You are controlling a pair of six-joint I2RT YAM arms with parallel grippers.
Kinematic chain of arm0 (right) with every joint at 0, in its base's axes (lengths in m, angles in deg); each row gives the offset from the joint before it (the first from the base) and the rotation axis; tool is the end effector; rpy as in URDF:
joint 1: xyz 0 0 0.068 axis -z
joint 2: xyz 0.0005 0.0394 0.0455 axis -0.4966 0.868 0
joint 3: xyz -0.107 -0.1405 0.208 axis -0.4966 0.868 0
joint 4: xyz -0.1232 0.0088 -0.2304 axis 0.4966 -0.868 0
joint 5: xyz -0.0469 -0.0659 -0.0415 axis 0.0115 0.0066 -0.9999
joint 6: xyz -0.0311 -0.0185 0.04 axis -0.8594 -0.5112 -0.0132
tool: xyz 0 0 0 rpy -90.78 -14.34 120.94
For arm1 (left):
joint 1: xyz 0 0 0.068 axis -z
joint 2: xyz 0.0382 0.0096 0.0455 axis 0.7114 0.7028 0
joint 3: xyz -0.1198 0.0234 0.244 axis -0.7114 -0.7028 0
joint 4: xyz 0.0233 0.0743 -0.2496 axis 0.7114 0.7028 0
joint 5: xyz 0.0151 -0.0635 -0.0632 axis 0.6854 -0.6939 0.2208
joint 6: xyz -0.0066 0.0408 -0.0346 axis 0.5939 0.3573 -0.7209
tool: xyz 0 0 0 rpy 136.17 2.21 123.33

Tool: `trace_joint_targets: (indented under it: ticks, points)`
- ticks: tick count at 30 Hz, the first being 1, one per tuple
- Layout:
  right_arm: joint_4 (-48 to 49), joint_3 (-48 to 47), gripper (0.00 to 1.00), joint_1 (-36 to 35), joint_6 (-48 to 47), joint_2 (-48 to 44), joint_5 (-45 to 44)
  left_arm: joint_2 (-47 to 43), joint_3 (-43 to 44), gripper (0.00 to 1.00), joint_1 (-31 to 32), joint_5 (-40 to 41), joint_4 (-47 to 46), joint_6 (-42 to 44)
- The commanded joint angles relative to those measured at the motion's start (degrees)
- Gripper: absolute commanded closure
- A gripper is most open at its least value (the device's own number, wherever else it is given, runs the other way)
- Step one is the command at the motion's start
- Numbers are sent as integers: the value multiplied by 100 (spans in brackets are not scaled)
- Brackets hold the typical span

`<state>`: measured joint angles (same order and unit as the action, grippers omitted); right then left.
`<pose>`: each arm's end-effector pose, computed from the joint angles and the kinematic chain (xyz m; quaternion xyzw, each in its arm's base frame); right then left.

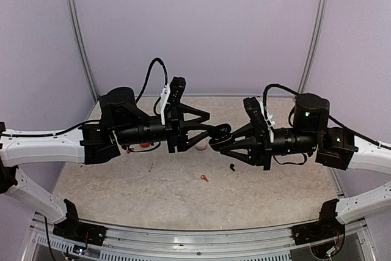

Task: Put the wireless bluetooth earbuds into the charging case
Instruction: Pick up the right earbud from the center of the board.

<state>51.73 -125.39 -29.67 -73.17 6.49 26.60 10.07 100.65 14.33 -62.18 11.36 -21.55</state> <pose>0.1077 0.2129 0.3443 -0.4797 0.5809 0.4713 0.4587 0.1515 -0.2829 0.3411 0.4188 0.5554 -0.4854 0.5297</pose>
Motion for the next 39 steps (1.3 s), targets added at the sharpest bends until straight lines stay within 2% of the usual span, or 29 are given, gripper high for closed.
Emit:
trace_joint_targets:
  ticks: [1,13,17,20,27,39]
  points:
    - [20,135,100,84,40,-282,-58,-196,-23,43,-241,80,-127,-118]
    - [53,576,100,960,455,-844,71,-813,-756,40,-1268,198,-475,-774]
    - [10,613,100,1144,528,-867,87,-863,-955,40,-1668,454,-343,-1105]
    - [-114,630,100,1267,570,-877,66,-719,-925,40,-1726,520,-77,-1041]
    - [-361,650,100,1811,721,-1017,176,597,-524,46,-1404,294,291,-862]
    - [-834,644,100,2480,868,-1333,126,3343,1159,55,-519,52,411,-340]
